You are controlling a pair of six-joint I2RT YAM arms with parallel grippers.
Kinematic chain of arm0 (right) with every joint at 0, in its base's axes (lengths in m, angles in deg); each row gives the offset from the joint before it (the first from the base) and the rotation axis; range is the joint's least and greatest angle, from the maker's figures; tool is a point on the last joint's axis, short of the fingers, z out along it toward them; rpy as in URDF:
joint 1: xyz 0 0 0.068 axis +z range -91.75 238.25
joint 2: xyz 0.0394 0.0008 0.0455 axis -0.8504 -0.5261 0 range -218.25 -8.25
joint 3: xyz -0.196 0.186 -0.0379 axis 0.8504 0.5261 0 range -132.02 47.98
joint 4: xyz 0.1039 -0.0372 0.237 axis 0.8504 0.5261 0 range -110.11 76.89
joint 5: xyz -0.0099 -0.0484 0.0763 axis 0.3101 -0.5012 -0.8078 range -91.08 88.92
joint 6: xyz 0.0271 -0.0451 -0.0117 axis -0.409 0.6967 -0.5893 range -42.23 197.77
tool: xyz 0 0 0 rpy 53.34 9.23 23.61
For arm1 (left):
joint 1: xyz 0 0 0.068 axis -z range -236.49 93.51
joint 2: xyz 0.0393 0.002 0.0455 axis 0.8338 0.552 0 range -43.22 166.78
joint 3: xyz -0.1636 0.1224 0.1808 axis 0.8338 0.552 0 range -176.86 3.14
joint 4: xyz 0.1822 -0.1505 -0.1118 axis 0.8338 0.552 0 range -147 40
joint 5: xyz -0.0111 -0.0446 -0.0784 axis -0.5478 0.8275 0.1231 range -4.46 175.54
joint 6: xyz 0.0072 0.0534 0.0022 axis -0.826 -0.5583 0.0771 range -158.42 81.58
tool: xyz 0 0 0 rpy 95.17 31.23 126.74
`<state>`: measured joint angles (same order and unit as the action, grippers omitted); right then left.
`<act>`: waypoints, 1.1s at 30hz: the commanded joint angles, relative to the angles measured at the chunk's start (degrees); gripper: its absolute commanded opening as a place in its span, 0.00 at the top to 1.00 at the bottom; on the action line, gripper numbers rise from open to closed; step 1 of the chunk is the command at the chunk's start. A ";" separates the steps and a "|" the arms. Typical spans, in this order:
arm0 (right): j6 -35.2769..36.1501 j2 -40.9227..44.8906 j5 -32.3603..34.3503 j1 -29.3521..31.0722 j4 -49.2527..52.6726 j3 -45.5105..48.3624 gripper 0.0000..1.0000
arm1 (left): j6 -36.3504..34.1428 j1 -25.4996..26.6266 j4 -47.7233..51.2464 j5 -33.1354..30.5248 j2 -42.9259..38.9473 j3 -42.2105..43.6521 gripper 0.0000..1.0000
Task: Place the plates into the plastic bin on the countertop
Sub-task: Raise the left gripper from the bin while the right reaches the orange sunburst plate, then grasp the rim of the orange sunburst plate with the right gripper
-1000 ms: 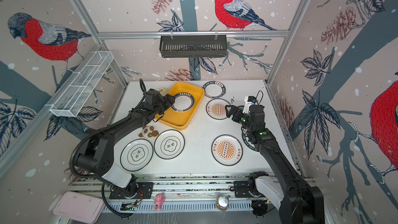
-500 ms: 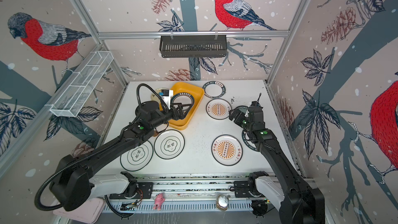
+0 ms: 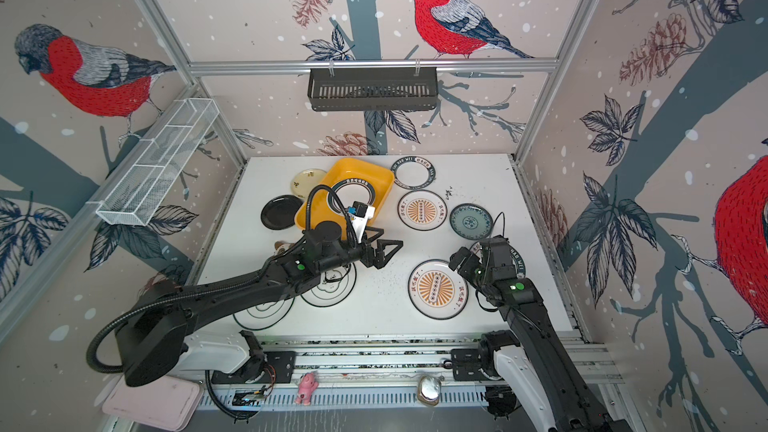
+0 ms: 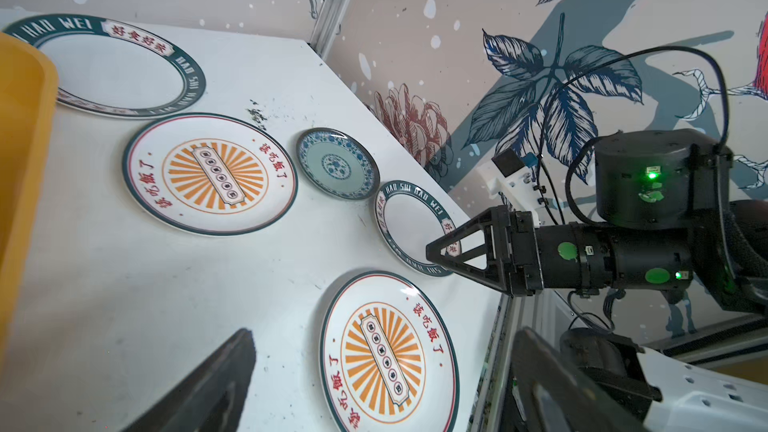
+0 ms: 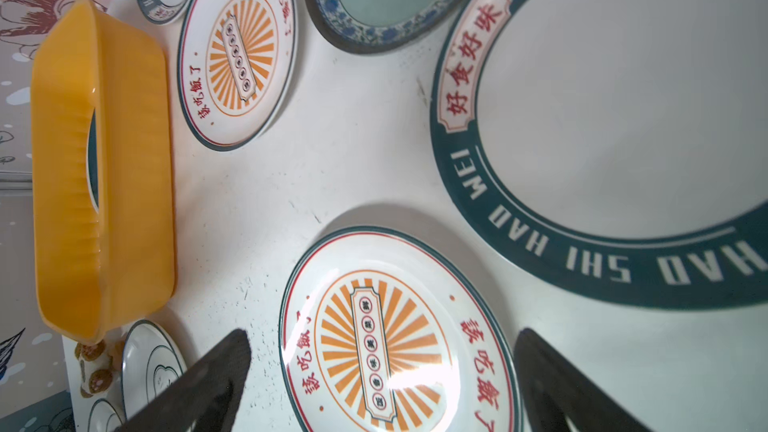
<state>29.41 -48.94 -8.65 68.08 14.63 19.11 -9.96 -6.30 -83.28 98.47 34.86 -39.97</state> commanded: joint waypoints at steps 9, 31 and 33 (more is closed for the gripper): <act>-10.72 1.37 -1.90 5.83 1.65 6.80 0.00 | -3.47 0.52 0.29 -3.48 0.60 -0.26 0.04; -19.30 -2.15 -0.40 15.50 -27.30 17.30 0.17 | 2.29 -3.14 1.96 -0.76 0.58 3.09 0.04; -18.88 -2.82 0.52 15.57 -26.76 17.07 0.20 | 3.71 -4.62 1.77 0.06 -0.52 4.24 0.04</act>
<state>11.51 -51.08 -8.48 83.44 -8.26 35.92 -9.19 -9.64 -80.22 96.83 35.56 -36.65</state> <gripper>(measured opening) 0.802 0.962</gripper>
